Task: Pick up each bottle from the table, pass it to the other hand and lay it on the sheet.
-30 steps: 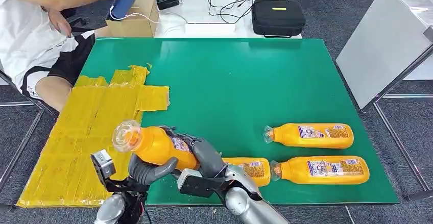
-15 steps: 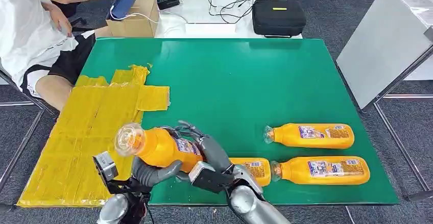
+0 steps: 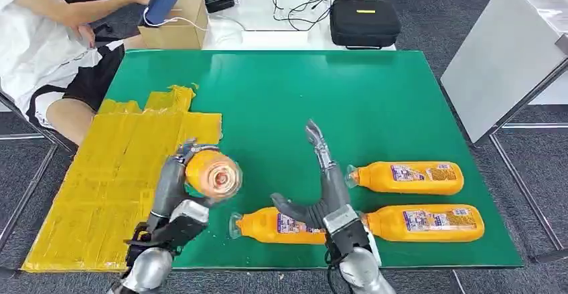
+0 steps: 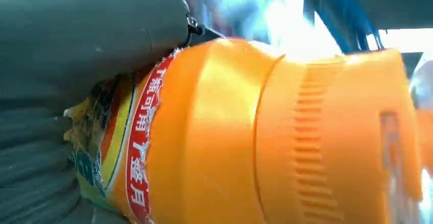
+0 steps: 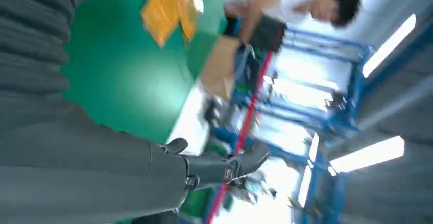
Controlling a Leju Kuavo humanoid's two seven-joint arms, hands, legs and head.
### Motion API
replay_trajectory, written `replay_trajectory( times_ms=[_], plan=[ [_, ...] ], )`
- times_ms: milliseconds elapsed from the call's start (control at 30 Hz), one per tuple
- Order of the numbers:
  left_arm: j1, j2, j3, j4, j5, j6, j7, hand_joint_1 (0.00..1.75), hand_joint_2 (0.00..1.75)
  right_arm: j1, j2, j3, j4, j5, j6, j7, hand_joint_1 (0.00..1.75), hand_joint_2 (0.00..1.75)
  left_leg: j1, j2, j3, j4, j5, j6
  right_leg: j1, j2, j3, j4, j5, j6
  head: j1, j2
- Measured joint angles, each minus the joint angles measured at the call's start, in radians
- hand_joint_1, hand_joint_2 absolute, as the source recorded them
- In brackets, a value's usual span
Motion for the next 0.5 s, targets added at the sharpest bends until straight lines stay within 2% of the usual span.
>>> replay_trajectory(
  times_ms=[500],
  plan=[
    [-0.035,0.013,0.006,0.0,-0.045,0.035,0.035,1.75,1.75,0.036,-0.021,-0.039,-0.096,0.013,-0.006,-0.003,0.0,1.75,-0.001,0.0,0.0,0.0,0.0,0.0,-0.001,0.0,0.0,0.0,0.0,0.0,0.0,0.0]
  ],
)
